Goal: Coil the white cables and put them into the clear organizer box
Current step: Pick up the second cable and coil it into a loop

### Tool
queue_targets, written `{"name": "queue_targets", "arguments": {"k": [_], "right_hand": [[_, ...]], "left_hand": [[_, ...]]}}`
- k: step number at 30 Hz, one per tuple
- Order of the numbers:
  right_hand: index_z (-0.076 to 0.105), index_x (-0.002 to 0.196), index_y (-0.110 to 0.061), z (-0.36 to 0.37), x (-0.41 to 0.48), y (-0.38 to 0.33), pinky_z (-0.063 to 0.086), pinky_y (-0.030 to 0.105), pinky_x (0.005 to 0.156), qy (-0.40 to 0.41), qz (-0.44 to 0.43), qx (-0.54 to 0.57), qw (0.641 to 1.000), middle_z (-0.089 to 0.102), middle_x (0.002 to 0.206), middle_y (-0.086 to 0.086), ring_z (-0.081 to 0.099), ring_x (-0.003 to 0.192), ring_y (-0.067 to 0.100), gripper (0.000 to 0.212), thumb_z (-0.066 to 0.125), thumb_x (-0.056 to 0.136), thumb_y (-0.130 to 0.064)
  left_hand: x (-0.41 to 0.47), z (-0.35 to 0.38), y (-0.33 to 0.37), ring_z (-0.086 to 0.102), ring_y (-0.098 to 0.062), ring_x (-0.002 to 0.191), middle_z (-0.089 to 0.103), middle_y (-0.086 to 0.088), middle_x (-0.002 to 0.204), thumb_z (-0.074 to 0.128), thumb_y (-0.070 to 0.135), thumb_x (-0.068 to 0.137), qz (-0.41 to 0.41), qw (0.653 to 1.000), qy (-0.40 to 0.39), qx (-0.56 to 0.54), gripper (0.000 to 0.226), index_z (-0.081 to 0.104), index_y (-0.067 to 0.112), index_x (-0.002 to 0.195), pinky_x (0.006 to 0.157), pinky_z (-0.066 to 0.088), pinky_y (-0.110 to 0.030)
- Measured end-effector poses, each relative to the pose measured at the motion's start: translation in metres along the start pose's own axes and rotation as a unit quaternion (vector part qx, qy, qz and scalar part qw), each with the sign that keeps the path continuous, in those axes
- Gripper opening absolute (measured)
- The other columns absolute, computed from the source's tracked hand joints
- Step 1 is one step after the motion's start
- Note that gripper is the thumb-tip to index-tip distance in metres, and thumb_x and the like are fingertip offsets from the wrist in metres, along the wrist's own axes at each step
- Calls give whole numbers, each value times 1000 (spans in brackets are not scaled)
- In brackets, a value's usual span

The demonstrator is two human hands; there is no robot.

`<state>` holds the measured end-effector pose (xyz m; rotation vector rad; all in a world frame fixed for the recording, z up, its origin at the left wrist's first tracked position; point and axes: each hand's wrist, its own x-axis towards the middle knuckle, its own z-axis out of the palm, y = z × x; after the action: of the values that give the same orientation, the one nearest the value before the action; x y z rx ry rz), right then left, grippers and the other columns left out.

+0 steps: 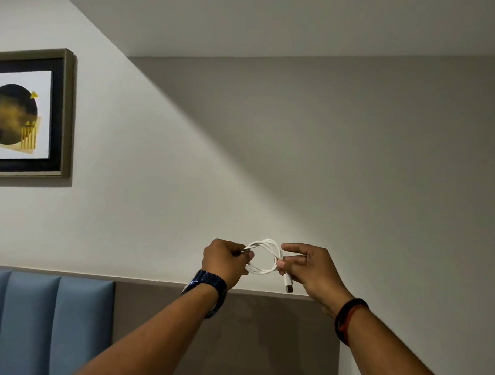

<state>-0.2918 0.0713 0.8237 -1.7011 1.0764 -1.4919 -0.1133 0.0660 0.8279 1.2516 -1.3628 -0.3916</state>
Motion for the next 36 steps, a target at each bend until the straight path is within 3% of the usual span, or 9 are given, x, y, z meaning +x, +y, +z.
{"name": "queue_targets", "arguments": {"k": [2,4,6,13,18,22,29,34,36], "right_hand": [[72,100,-13,0,0,-1,57,31,82,10,-40,-72,997,76,81,4,72,79,17,21,73,80,-8],[76,89,-16,0,-1,-1,49,10,73,29,-90,-138,986,73,81,-6,67,79,10,10,71,82,-11],[77,88,-17,-1,0,0,40,2,64,65,-113,-171,977,65,83,-14,59,77,4,9,71,83,-14],[77,91,-9,7,2,0,56,38,89,95,-22,-63,993,74,88,3,69,84,19,13,67,84,-5],[74,64,-8,14,1,-5,56,52,85,104,38,-1,994,72,72,7,65,74,25,14,70,77,-9],[73,69,-11,12,-4,-12,58,38,75,108,42,45,992,72,77,9,69,78,26,12,82,68,-4],[68,79,-6,6,-8,-21,44,25,52,42,160,197,966,70,73,13,64,68,22,18,64,80,12],[69,86,-10,8,-10,-23,30,26,53,-64,156,169,971,63,60,0,51,59,12,20,55,80,2],[68,89,-10,13,-11,-24,33,22,50,-66,131,149,978,63,66,0,53,58,11,12,66,79,-4]], "left_hand": [[0,-2,2,72,-15,59,72,-1,69,73,19,79,-1,1000,-8,-3,15,75,10,91,76,60,-39],[1,-3,3,72,-15,59,72,-1,69,73,17,79,1,1000,-16,-3,12,76,10,89,76,60,-39],[0,-4,3,72,-15,59,72,-1,67,73,16,79,6,1000,-22,1,7,76,12,84,75,61,-38],[-8,2,4,71,-15,57,71,1,66,72,16,80,11,999,-31,-1,11,76,10,88,74,60,-37],[-12,8,6,71,-14,59,72,-3,66,70,18,81,29,999,-14,18,13,76,11,90,73,60,-37],[-15,9,7,71,-14,61,71,-2,69,71,19,81,48,998,-13,27,16,75,10,93,72,61,-36],[-15,8,8,70,-20,69,73,-7,77,71,18,81,67,997,-20,34,19,74,9,97,73,60,-34],[-13,4,8,70,-22,69,72,-7,71,69,18,82,64,997,-27,44,12,77,11,87,69,60,-29],[-14,4,11,70,-23,67,71,-6,65,67,16,82,75,995,-34,56,11,77,12,81,63,58,-26]]}}
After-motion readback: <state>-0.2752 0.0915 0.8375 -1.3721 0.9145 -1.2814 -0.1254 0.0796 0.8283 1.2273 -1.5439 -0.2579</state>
